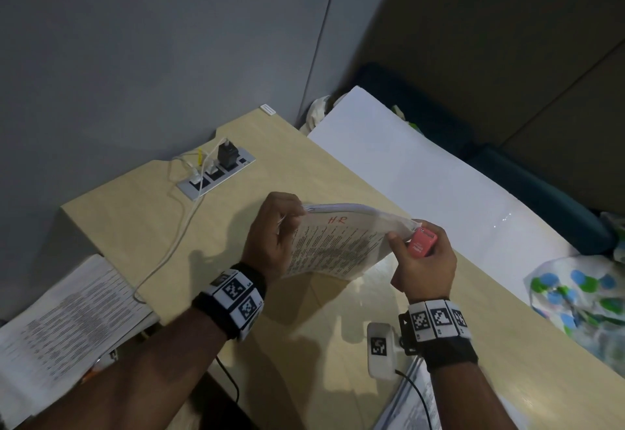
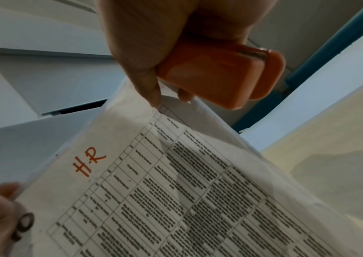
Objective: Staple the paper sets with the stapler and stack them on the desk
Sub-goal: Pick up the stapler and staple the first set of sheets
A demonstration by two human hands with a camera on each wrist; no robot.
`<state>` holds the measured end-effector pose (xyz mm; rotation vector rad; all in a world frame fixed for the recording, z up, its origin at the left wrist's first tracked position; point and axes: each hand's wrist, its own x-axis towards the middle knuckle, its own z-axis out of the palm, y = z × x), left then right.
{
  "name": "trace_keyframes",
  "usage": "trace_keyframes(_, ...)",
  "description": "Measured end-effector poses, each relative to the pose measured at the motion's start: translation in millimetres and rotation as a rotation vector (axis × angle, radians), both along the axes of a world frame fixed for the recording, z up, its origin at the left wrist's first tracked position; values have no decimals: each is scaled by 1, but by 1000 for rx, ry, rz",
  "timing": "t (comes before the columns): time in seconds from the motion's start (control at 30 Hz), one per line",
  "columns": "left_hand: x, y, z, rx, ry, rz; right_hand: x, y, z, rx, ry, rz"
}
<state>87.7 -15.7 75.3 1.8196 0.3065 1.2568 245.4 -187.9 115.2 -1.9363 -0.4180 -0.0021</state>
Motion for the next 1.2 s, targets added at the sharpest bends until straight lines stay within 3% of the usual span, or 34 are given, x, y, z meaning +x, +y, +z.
trace_keyframes(0.2, 2, -11, -6, -230, -81, -37, -1, 0, 1, -5, 13, -11)
trace_keyframes(0.3, -3, -15, -16, -357, 43, -12, -1, -1, 3, -6, 13, -6)
trace_keyframes(0.4, -8, -19, -22, -356, 147, 66, -2, -2, 3, -15, 4, -3)
trace_keyframes(0.67, -9, -19, -19, -387, 93, 87, -3, -5, 4, -21, 17, -1)
trace_keyframes(0.97, -9, -21, -17, -391, 173, 171, -5, -12, 6, -28, 67, -37)
trace_keyframes(1.1, -8, -21, -14, -379, 163, 173, -3, -22, 9, 171, 145, -220)
trace_keyframes(1.2, -7, -20, -14, -366, 159, 178, -8, -25, 32, 453, 137, -188)
